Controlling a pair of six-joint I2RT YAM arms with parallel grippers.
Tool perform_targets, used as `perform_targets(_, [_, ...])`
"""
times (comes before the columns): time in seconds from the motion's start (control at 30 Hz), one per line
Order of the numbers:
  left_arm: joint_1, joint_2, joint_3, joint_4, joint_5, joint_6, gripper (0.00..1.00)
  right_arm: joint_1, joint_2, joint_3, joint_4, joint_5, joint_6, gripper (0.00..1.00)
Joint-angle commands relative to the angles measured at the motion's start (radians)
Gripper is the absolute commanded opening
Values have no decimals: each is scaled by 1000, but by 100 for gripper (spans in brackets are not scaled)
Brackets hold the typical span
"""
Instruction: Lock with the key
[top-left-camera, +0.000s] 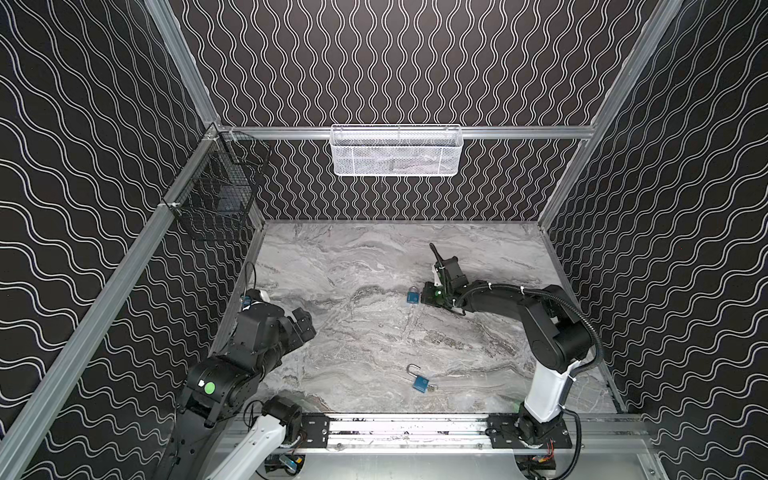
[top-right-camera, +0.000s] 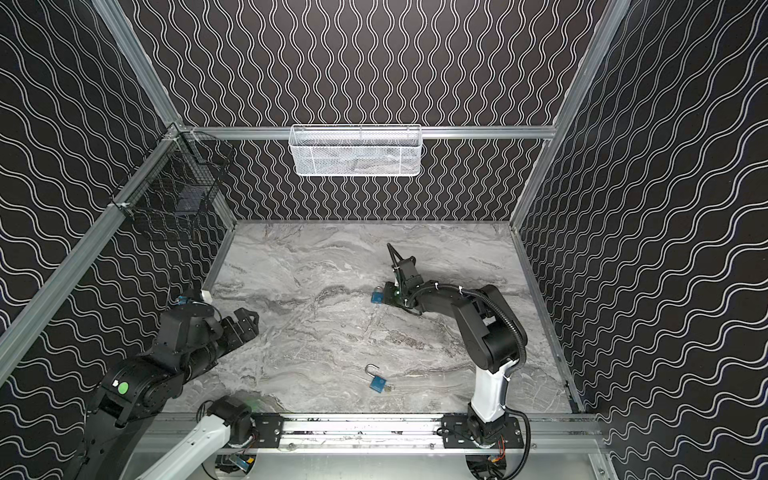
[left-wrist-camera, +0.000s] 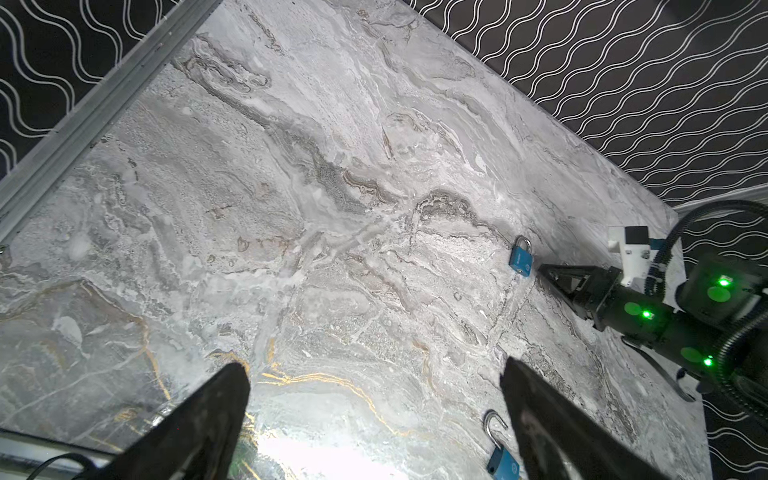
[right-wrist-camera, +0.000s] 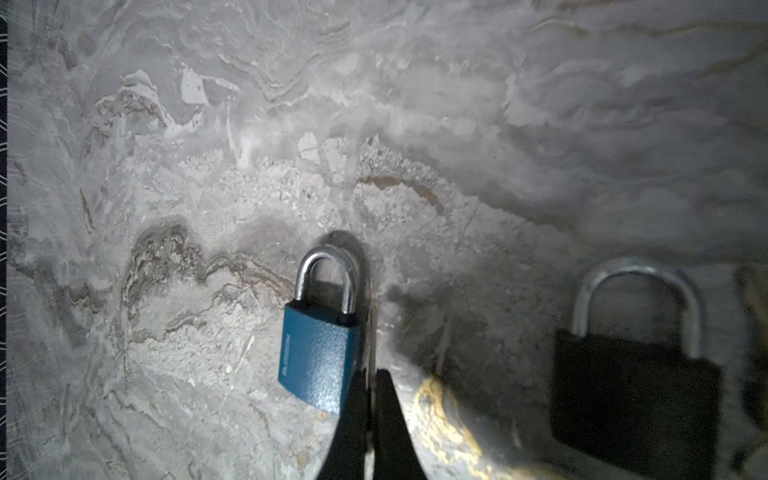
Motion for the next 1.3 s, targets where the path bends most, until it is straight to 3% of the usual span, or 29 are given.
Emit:
perform_targets(0.0, [3,-3,-11,59,19,-9,99,3,12,-2,32,4,17,0])
perform_targets(0.13, [3,-23,-25,76,29,-15,99,7,10,-12,35,0,24,0])
perform_targets(0.4, [3,-45,-41,86,22,-18,99,7,8,-16,16,-14,23,13])
perform_targets(0.7, [3,-56,-48,82,19,-14,99,8,2,-17,-1,-15,26,36])
perform_targets(0.93, [3,-80,-72,108,40,-20,99,10,-20,-1,-57,17,15,46])
perform_targets(1.13, [3,-54,-68,81,75,-25,99,12,-95,14,-149,67,-4,65])
perform_targets(1.17, [3,-46,-68,76,82,-26,99,13,-109,13,-161,75,-6,71])
perform_targets(1.23, [3,-38,-79,76,97,-32,98,17,-151,-4,-177,75,-9,93])
perform_targets(1.27, [3,-36,-88,76,102,-39,99,21,-171,-12,-186,77,-9,96])
